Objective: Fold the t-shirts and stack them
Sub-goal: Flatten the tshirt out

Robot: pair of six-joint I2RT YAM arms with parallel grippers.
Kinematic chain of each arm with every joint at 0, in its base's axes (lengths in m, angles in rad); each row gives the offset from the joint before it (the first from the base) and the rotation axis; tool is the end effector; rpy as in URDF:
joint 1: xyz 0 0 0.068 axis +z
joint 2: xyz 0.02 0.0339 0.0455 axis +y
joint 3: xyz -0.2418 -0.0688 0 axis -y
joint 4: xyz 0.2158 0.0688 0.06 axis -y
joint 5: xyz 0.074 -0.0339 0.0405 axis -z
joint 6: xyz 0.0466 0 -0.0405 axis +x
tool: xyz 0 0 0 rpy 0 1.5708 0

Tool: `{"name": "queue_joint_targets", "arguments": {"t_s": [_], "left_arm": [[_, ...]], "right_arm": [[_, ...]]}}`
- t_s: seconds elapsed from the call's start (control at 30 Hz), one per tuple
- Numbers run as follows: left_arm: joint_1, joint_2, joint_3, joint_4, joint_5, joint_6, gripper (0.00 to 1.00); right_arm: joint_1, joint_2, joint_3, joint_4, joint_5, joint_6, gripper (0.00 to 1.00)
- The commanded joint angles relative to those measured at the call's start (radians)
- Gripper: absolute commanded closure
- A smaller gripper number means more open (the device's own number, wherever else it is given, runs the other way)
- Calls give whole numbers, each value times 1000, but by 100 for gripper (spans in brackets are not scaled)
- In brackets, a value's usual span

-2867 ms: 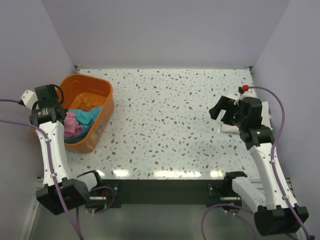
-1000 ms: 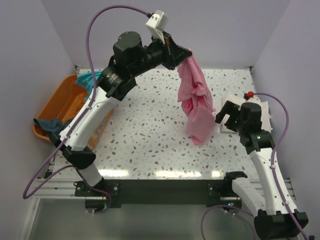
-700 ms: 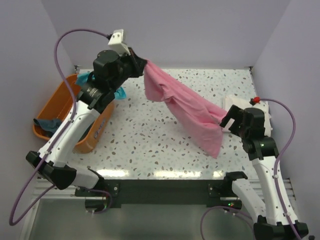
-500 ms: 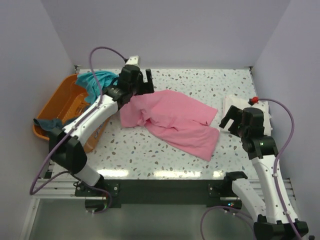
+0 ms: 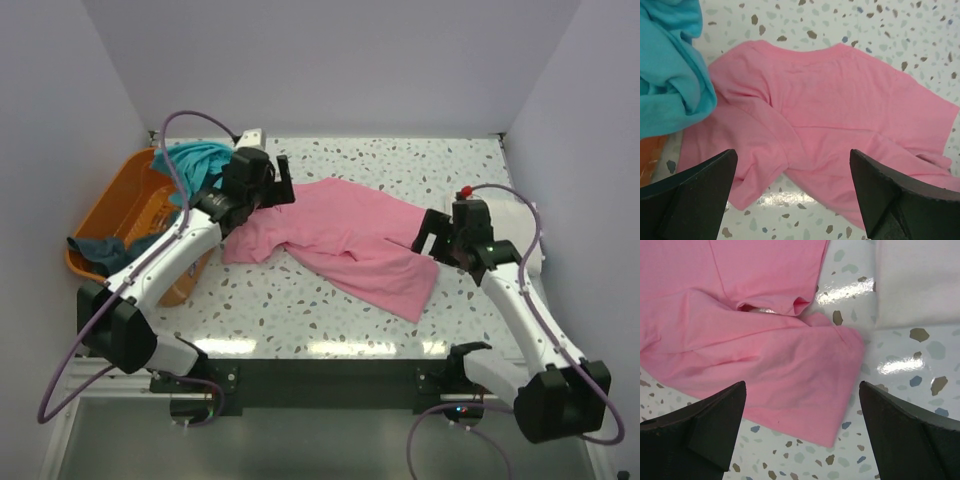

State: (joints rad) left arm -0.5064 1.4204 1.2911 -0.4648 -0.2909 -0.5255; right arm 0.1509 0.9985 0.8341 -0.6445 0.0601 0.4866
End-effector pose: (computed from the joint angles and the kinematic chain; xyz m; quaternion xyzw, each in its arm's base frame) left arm 0.2722 -0.1357 0.3178 -0.0763 0.8731 -0.1177 0.4669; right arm 0.1932 0.0265 0.2534 0.1660 0.9130 0.0900 0.3617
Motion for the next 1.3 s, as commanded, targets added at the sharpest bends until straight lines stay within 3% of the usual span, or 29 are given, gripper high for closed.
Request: {"name": "queue_joint_targets", "arguments": {"t_s": [0.0,0.17,0.47,0.67,0.73,0.93,1.17,1.27], "left_arm": [[-1,63,-56,-73,-27,-73,0],[-4,19,-203,-107,-24,-137,0],[-3,-196,-475,-68,-56,-148,0],[6,-86,-483,41,-44,-96,5],[12,-31,-470,49,-45,-94,12],[39,28,-512,129,-50,-59,11],[72,124,-532,204,-57,-33,9],[88,169,-535,233,-41,-27,19]], "right_arm": [[53,98,45,114,42,38,1],[81,204,97,120,37,58,1],[180,14,-85,3,86,111,1],[294,-72,-177,-63,83,196,1],[346,-83,-200,-76,84,217,1],[490,-23,-240,-106,158,329,1],[496,3,-263,-95,164,356,1],[500,14,-273,-89,170,360,1]]}}
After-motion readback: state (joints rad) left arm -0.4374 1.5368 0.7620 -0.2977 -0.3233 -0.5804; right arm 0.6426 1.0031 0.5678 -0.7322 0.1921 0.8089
